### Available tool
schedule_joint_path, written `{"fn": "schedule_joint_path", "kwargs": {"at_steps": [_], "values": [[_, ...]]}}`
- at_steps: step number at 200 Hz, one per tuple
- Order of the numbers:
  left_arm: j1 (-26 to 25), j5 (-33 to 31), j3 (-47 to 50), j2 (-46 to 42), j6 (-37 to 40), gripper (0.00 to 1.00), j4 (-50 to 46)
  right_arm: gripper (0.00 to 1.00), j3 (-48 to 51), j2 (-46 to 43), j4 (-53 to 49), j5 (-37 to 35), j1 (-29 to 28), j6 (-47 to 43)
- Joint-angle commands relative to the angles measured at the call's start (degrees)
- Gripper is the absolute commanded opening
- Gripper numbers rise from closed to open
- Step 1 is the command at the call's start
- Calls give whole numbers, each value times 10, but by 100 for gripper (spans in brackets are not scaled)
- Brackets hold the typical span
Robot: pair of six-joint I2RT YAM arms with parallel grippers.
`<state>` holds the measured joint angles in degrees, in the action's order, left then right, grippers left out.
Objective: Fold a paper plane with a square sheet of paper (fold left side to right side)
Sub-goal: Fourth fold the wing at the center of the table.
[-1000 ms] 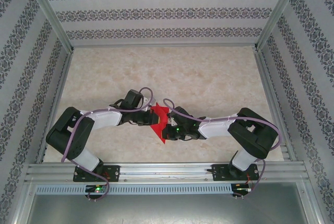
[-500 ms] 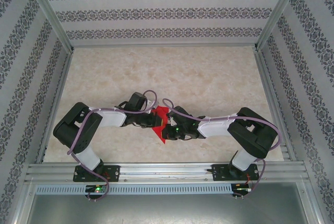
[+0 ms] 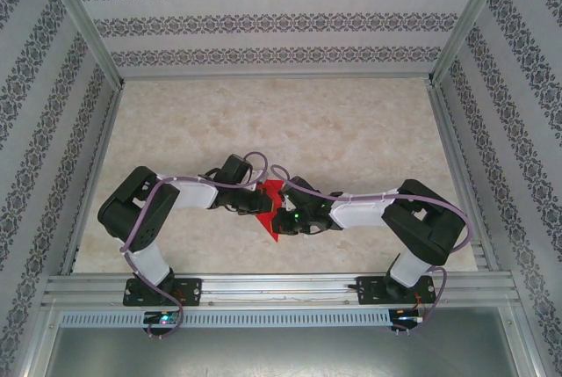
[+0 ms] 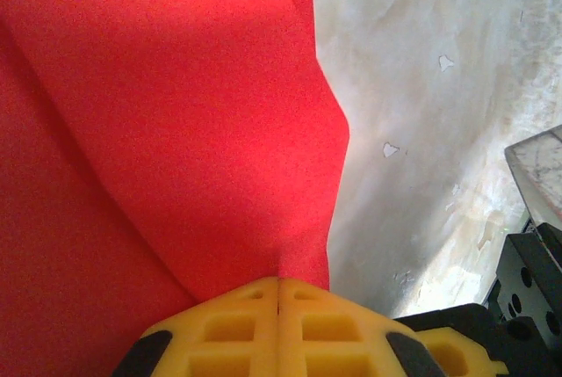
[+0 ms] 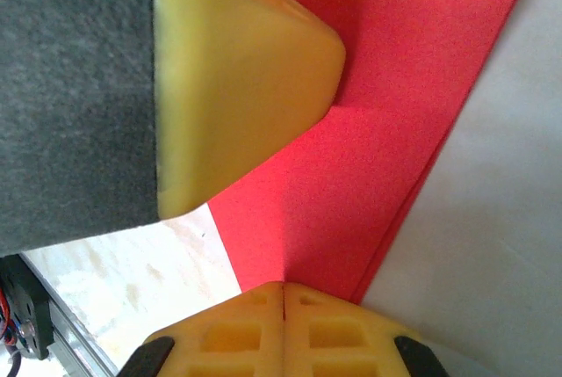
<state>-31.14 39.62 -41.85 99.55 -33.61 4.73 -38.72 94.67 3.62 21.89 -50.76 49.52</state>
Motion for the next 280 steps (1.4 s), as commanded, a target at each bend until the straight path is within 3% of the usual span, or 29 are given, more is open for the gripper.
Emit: {"fn": "schedule_joint_path", "kwargs": {"at_steps": [1,243,280], "values": [[4,-54,-8,21,19,0,-18,0,25,44,-110,-46,-3,-13],[136,-46,-205,146,86,0,-60,0,41,62,-73,-21,-11,-1],[144,-50,-200,117,88,0,-61,0,50,48,-68,-19,-9,-2]]}}
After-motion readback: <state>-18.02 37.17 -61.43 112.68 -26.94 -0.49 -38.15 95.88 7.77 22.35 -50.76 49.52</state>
